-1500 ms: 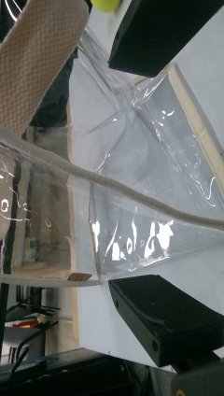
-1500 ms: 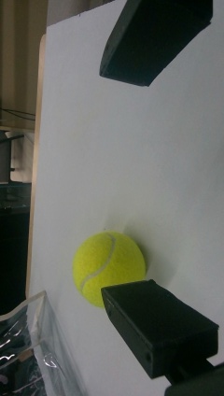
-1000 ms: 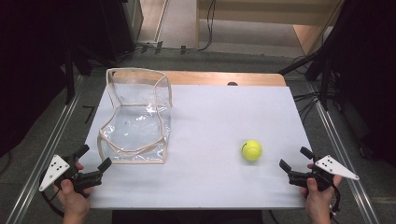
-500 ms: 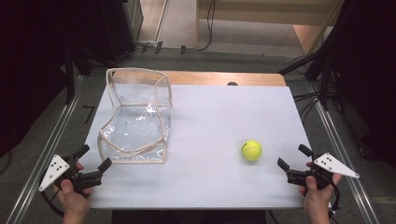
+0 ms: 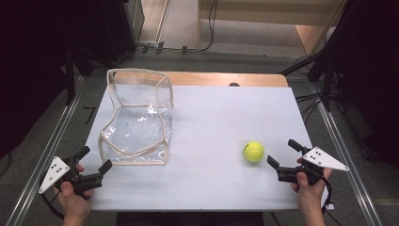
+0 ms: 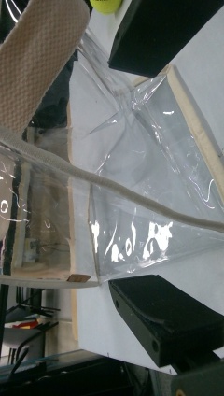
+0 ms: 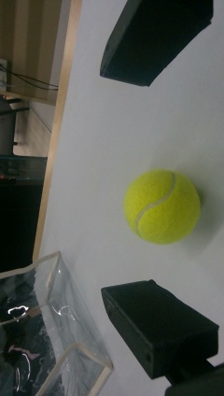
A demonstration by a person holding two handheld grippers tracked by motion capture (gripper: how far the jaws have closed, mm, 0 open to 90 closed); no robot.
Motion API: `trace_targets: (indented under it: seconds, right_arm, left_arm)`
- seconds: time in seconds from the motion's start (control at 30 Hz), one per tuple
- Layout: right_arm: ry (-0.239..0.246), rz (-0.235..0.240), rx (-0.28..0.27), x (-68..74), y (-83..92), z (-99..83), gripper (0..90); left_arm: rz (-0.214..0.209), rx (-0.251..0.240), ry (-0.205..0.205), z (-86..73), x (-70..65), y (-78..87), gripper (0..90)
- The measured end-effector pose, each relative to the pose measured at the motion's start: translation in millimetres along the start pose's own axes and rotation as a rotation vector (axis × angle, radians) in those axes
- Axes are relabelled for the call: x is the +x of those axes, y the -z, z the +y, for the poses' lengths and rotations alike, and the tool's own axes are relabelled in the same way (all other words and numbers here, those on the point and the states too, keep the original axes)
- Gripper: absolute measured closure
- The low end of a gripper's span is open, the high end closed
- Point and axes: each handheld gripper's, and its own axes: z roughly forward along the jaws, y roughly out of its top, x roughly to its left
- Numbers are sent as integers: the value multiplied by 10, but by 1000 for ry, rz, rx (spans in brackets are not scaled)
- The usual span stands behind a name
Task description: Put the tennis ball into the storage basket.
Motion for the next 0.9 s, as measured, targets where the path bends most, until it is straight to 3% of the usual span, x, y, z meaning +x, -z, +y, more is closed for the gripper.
trace_targets:
  seconds: [0.4,0.9]
  right_arm:
    - [8,25,35,90,-195,97,0]
    - [3,49,81,74,-259,85,0]
  left_arm:
    - [-3,11,-20,0,-21,-7,0]
    - [-3,12,-20,0,-32,-17,0]
